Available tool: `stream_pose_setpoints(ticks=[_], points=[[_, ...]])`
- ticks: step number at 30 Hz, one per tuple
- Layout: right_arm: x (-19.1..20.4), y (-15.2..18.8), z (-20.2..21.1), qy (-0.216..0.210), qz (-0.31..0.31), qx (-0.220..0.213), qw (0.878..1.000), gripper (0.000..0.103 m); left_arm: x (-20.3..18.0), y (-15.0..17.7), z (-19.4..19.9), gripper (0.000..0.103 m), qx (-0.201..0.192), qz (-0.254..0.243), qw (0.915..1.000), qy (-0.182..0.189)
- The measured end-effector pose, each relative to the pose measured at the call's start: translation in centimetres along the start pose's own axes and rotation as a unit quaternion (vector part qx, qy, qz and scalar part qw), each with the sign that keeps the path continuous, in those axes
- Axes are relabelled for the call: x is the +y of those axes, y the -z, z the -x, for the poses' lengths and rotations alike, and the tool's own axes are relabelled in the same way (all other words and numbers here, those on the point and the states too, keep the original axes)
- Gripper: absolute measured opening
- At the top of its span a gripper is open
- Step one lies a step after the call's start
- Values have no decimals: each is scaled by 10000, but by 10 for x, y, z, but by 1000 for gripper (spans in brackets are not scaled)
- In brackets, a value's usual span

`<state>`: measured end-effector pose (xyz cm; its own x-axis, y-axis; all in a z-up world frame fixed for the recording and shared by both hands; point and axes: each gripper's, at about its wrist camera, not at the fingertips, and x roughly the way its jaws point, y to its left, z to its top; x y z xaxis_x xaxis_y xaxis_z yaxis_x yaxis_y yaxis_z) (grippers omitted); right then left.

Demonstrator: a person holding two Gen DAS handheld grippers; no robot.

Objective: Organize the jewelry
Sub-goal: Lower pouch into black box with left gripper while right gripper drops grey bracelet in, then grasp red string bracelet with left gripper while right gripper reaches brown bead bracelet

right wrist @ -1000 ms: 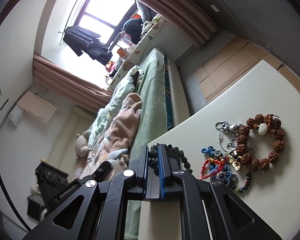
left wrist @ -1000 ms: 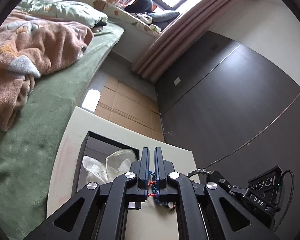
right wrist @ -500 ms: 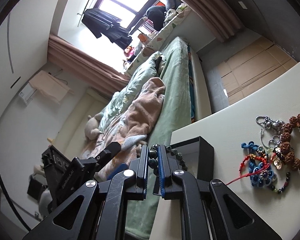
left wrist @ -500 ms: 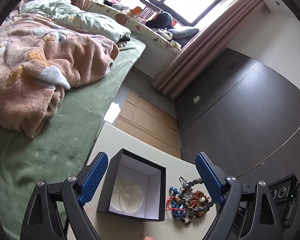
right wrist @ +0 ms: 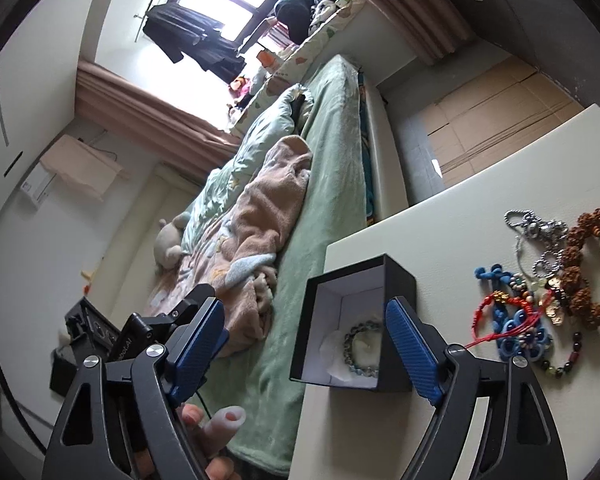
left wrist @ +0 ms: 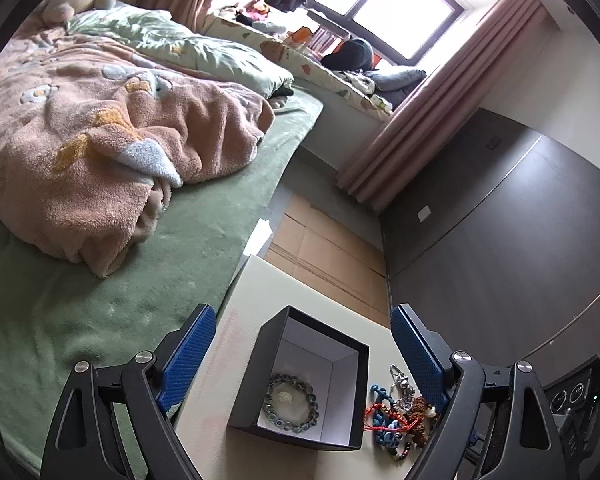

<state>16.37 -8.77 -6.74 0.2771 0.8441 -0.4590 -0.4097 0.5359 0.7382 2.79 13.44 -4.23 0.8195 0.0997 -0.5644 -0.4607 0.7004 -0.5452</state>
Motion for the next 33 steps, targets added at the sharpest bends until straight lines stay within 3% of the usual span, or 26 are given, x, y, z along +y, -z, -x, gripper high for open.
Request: stream_pose_setpoints(ticks=[5, 9, 13, 22, 33], points=[[-14, -8, 32, 243, -39, -201, 9995, 91, -21, 7, 2, 89, -29, -452, 9989, 98], [-28, -15, 62, 646, -102, -539, 9964, 91, -35, 16, -2, 89, 241, -646, 9969, 369], [-43, -16, 88, 1165, -185, -689, 9906, 91, -56, 29, -11, 89, 643, -1016, 9911, 576], [-77, -14, 127, 1830, -672, -810, 9775, 91, -99, 60, -20, 88, 890, -1730, 9776, 804], [-119, -14, 148, 2182, -1374, -693, 9637, 88, -135, 105, -58, 65, 1701, -2342, 9545, 723]])
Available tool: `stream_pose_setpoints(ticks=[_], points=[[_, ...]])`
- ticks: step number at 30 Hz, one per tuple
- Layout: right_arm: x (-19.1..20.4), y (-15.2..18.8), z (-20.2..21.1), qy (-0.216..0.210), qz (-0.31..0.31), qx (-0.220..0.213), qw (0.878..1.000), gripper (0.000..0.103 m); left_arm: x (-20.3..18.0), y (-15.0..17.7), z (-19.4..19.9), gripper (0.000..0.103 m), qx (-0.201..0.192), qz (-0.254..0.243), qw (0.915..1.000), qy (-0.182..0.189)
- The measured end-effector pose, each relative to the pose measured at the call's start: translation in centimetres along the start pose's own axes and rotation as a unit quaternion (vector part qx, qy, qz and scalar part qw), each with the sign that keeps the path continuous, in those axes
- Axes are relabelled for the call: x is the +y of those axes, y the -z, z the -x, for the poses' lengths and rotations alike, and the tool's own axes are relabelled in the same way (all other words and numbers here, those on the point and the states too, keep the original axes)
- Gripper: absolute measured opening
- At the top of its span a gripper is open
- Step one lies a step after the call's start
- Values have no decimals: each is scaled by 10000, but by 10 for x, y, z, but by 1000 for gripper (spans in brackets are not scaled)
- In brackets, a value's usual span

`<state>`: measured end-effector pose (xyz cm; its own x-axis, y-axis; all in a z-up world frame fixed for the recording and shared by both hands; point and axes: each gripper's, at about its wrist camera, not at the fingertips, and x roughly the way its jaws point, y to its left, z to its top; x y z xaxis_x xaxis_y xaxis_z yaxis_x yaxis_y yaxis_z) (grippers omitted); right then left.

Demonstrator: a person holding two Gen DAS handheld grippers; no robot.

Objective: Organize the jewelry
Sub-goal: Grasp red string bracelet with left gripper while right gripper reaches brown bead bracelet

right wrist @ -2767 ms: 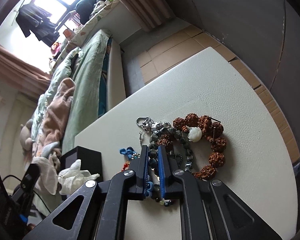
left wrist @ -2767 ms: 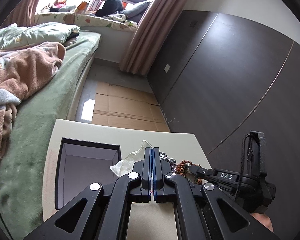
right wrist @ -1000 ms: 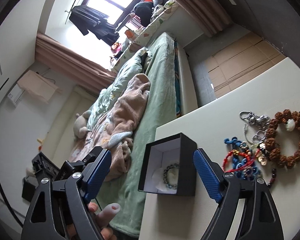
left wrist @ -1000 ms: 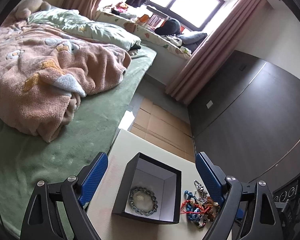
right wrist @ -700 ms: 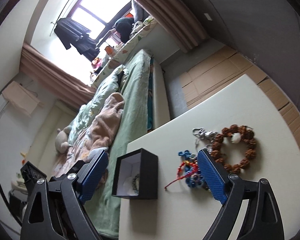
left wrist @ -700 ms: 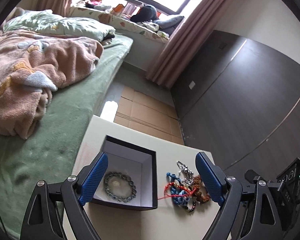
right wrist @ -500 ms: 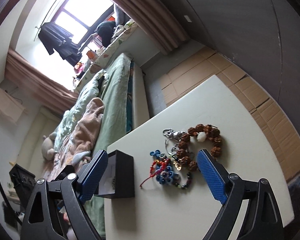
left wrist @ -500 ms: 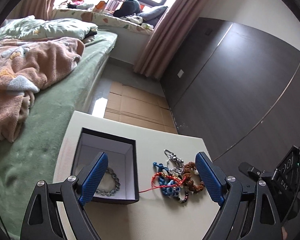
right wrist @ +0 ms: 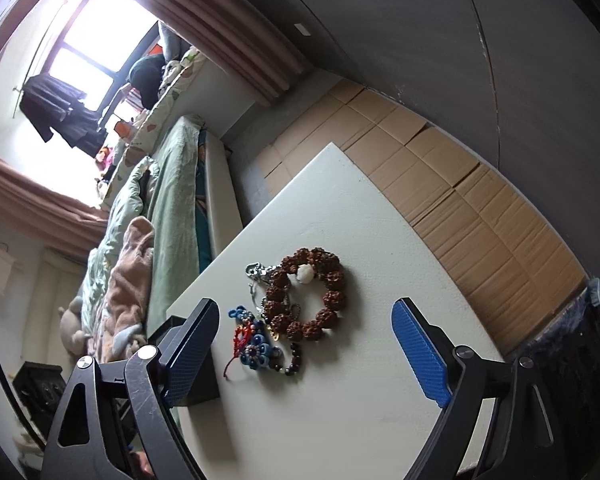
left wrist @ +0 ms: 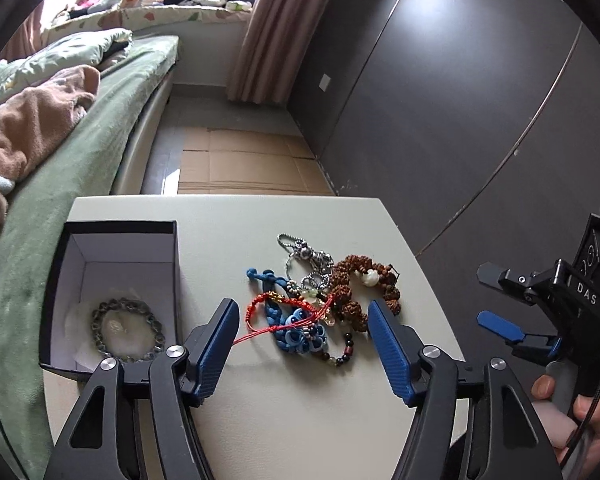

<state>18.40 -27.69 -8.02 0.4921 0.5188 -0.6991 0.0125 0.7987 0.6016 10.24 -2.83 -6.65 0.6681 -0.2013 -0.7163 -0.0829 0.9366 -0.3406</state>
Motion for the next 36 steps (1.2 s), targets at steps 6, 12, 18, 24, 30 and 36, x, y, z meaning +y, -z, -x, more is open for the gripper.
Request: stream_pose_setpoints(ticks=[6, 12, 18, 24, 30, 36], points=[[-10, -5, -3, 71, -136, 67, 9999, 87, -6, 4, -25, 55, 366, -93, 9993, -31], [-9, -11, -5, 65, -151, 97, 9998, 86, -18, 7, -49, 55, 601, -444, 9966, -355], [-12, -16, -10, 78, -181, 147, 9997, 86, -20, 9, -68, 54, 754, -655, 9928, -658], [-6, -16, -18, 164, -53, 245, 9996, 86, -10, 6, -75, 16, 784, -479, 9937, -642], [2, -10, -40, 250, 146, 514, 9983, 68, 0, -4, -56, 6, 492, -141, 9980, -379], [6, -7, -65, 611, 341, 721, 9949, 54, 6, -10, -38, 4, 222, 11, 9993, -291]])
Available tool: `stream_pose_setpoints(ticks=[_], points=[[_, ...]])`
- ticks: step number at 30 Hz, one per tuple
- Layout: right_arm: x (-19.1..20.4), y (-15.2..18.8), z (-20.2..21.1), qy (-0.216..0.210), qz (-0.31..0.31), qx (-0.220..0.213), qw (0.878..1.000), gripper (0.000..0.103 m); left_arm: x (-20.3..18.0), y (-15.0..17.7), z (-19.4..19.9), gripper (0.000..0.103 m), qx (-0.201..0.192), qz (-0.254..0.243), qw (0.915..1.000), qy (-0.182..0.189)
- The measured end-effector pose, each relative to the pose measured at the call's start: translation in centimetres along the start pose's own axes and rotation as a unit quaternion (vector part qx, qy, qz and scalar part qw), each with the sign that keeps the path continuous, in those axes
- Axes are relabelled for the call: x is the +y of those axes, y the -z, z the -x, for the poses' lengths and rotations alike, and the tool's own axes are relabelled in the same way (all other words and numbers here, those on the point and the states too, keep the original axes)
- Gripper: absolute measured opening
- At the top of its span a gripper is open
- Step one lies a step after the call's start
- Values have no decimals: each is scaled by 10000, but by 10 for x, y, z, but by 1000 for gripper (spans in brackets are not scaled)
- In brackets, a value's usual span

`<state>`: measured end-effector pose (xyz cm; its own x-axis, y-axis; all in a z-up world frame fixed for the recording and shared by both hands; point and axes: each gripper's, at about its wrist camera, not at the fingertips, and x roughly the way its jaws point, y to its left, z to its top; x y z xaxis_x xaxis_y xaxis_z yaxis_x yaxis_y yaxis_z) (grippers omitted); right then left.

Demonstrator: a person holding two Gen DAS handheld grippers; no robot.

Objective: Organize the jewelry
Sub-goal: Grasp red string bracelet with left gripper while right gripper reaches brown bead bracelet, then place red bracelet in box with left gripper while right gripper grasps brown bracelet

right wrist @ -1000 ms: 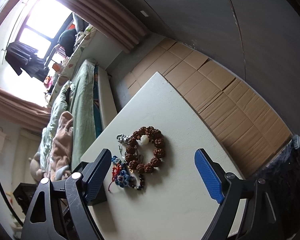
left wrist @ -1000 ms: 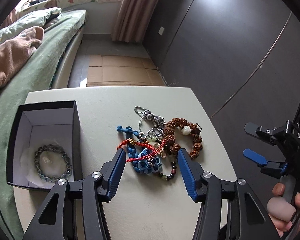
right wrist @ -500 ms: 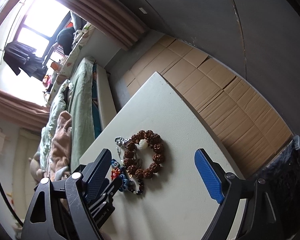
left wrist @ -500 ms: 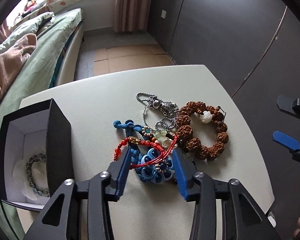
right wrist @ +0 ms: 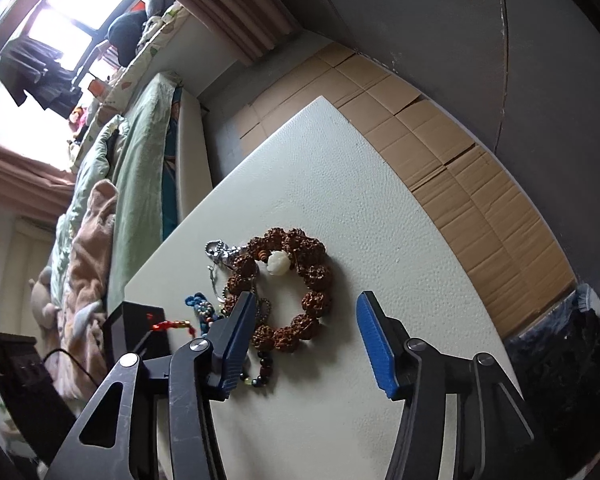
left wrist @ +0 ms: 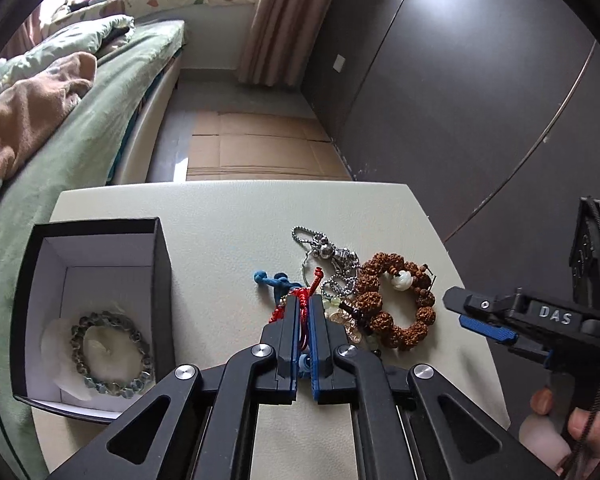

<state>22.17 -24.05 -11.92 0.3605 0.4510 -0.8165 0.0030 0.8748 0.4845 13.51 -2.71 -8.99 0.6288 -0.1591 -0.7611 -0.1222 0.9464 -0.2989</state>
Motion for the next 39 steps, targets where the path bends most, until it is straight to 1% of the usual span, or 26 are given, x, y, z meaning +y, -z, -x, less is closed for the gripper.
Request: stream_pose_setpoints(ticks=[5, 9, 10, 11, 12, 15, 16, 17, 18, 21, 25, 27, 29, 30, 32, 34, 36, 39], points=[[4, -1, -12, 318, 138, 49, 9994, 54, 6, -2, 13, 4, -142, 86, 9998, 77], [15, 1, -23, 688, 422, 50, 9967, 54, 13, -5, 26, 4, -294, 145, 9994, 89], [18, 1, -27, 800, 503, 69, 9955, 50, 14, -5, 29, 4, -347, 153, 9993, 63], [22, 2, -29, 936, 601, 31, 9938, 49, 15, -5, 32, 4, -387, 154, 9991, 37], [26, 3, -30, 1107, 716, -26, 9913, 44, 16, -4, 34, 4, -421, 157, 9990, 20], [38, 9, -35, 1538, 1055, -89, 9824, 39, 23, -4, 42, 4, -478, 229, 9986, 46], [41, 12, -36, 1639, 1154, -107, 9796, 28, 26, -3, 44, 4, -501, 258, 9984, 50], [43, 14, -36, 1727, 1239, -120, 9771, 23, 28, -3, 47, 4, -535, 289, 9981, 48], [45, 15, -36, 1687, 1261, -105, 9775, 22, 31, -3, 49, 4, -567, 317, 9979, 45], [40, 16, -27, 1287, 1031, -34, 9863, 21, 39, -3, 59, 4, -706, 428, 9965, 92], [34, 14, -3, 791, 832, -318, 9929, 21, 47, -3, 77, 4, -991, 566, 9934, 152], [32, 14, 10, 396, 726, -446, 9956, 21, 54, -3, 85, 4, -1119, 662, 9914, 144], [31, 15, 21, -98, 629, -518, 9966, 21, 60, -3, 89, 4, -1178, 769, 9900, 120], [31, 16, 26, -330, 591, -559, 9961, 21, 64, -4, 90, 4, -1195, 828, 9893, 98], [35, 19, 35, -660, 554, -659, 9941, 21, 70, -4, 91, 4, -1217, 944, 9880, 52], [38, 23, 40, -953, 527, -728, 9914, 21, 75, -5, 92, 4, -1213, 1044, 9870, -119], [46, 23, 42, -1247, 499, -766, 9880, 21, 79, -6, 90, 4, -1122, 1132, 9869, -269], [54, 25, 44, -1642, 463, -819, 9819, 21, 86, -9, 82, 4, -915, 1271, 9873, -257]])
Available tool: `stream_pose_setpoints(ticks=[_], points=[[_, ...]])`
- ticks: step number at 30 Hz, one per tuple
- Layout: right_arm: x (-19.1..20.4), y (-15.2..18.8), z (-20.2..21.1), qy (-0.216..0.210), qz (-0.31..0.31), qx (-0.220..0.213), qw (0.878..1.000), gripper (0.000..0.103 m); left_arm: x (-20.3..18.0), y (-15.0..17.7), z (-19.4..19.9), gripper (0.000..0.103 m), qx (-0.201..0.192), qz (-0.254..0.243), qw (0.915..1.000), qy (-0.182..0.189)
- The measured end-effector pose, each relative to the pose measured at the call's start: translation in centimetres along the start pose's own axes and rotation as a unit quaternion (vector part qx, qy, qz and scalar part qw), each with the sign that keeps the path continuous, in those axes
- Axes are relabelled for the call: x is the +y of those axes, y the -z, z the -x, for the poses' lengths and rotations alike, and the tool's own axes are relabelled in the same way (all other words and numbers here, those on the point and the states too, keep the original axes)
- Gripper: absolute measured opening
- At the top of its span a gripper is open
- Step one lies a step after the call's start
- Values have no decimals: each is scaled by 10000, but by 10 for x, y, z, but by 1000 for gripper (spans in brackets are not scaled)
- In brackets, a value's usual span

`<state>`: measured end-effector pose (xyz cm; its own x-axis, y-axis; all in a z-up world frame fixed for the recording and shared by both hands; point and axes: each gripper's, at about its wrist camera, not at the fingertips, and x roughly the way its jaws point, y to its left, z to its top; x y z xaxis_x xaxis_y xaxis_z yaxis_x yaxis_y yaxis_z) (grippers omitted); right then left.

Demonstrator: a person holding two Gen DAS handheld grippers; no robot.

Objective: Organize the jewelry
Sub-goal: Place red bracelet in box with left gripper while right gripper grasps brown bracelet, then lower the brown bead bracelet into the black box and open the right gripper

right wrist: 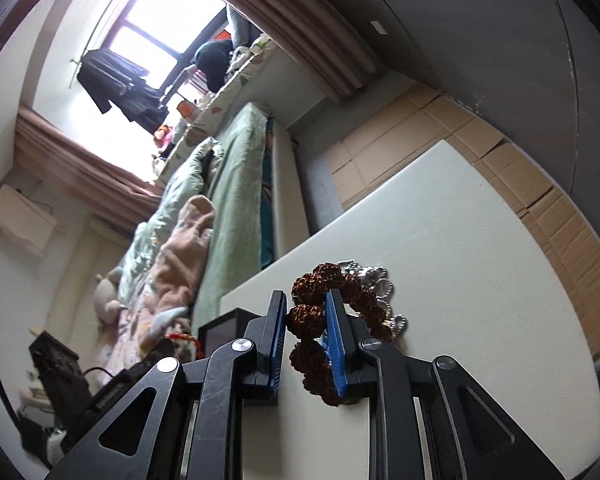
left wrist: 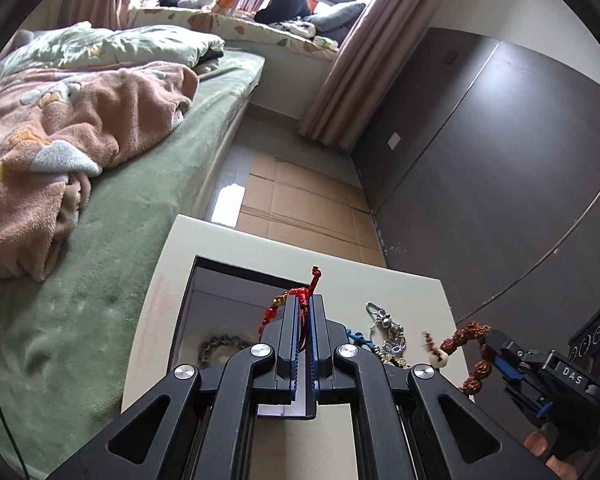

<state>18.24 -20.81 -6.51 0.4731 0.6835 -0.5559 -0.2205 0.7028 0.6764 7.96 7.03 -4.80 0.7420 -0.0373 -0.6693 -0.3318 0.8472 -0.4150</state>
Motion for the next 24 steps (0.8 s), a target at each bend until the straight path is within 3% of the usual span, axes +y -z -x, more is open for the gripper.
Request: stream_pose_setpoints(ticks=[8, 10, 11, 12, 14, 19, 21, 24], points=[[30, 2, -5, -864, 67, -141, 9961, 21, 16, -1, -20, 5, 571, 225, 9981, -29], [41, 4, -7, -1059, 160, -159, 9941, 21, 18, -2, -21, 12, 617, 231, 9978, -86], [46, 6, -8, -1138, 217, -172, 9931, 21, 19, -2, -21, 28, 627, 243, 9977, -114], [50, 7, -9, -1213, 267, -172, 9921, 21, 21, -3, -20, 54, 615, 286, 9976, -123], [59, 10, -13, -1340, 343, -156, 9903, 21, 26, -4, -16, 79, 504, 441, 9976, -163], [73, 18, -24, -1504, 472, -18, 9875, 21, 36, -11, -1, 86, 95, 512, 9975, -488], [78, 20, -30, -1561, 522, 55, 9863, 21, 41, -14, 3, 98, -46, 559, 9969, -546], [87, 25, -38, -1600, 641, 135, 9849, 21, 52, -15, 12, 103, -282, 728, 9951, -612]])
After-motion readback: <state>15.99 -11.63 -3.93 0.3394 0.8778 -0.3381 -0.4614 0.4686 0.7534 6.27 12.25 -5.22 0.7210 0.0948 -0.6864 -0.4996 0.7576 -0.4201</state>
